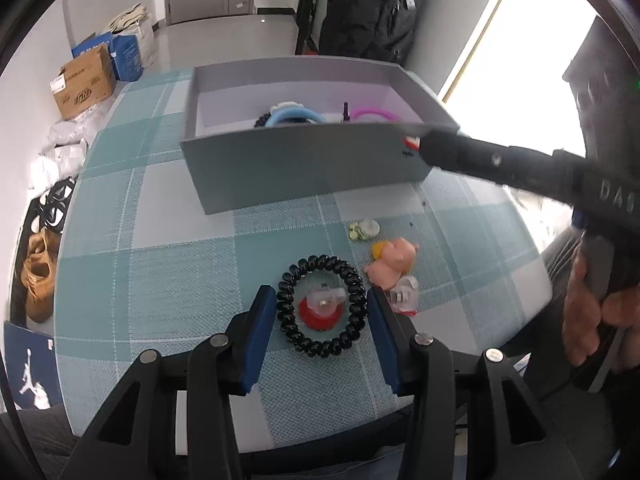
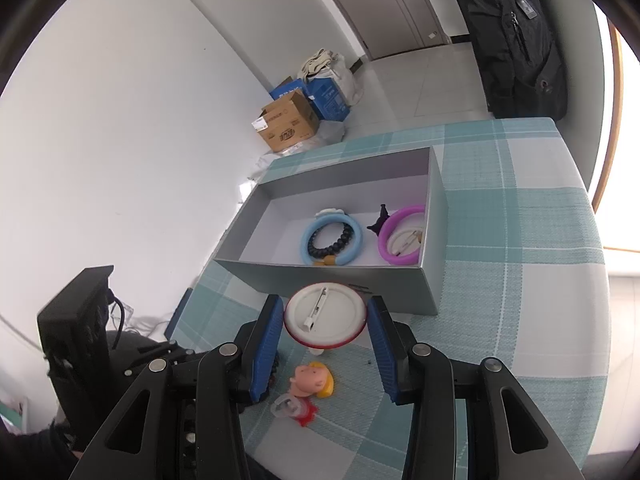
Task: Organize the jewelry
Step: 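Grasp the white red-rimmed badge with the right gripper while the left grasps the black beaded bracelet, then carry the badge and bracelet with both grippers over the grey box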
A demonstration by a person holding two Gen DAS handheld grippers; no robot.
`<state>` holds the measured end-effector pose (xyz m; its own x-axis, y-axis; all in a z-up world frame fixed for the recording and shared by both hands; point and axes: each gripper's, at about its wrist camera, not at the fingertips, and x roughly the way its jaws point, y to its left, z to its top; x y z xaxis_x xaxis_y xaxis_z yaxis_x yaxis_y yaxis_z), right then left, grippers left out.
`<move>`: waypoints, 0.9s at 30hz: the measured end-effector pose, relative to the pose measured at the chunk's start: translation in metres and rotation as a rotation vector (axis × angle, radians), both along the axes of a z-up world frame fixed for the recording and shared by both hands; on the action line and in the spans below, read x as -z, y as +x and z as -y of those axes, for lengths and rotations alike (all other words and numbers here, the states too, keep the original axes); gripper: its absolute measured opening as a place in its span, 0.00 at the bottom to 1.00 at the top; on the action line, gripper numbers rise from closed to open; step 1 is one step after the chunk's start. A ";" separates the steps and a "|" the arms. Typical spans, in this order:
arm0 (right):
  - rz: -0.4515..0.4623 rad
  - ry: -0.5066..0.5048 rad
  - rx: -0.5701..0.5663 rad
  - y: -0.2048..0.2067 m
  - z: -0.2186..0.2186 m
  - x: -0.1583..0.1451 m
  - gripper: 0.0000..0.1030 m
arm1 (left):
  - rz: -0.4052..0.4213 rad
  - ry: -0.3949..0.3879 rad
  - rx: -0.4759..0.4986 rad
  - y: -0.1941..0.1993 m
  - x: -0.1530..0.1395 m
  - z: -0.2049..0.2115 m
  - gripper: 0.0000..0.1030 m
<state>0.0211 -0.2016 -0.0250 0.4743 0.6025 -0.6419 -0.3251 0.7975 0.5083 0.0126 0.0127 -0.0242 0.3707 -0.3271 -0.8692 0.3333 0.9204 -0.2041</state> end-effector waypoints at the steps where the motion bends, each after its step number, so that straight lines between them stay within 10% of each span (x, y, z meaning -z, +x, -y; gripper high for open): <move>1: 0.001 -0.001 -0.001 0.000 -0.001 0.000 0.41 | 0.003 -0.006 -0.002 0.002 -0.001 -0.001 0.40; 27: 0.093 0.050 -0.010 0.007 0.001 -0.024 0.41 | 0.109 -0.112 -0.089 0.023 -0.045 -0.010 0.40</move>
<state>0.0285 -0.2022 -0.0013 0.5243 0.6377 -0.5642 -0.3807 0.7683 0.5146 0.0361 0.0230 0.0210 0.4928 -0.3816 -0.7820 0.2777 0.9207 -0.2743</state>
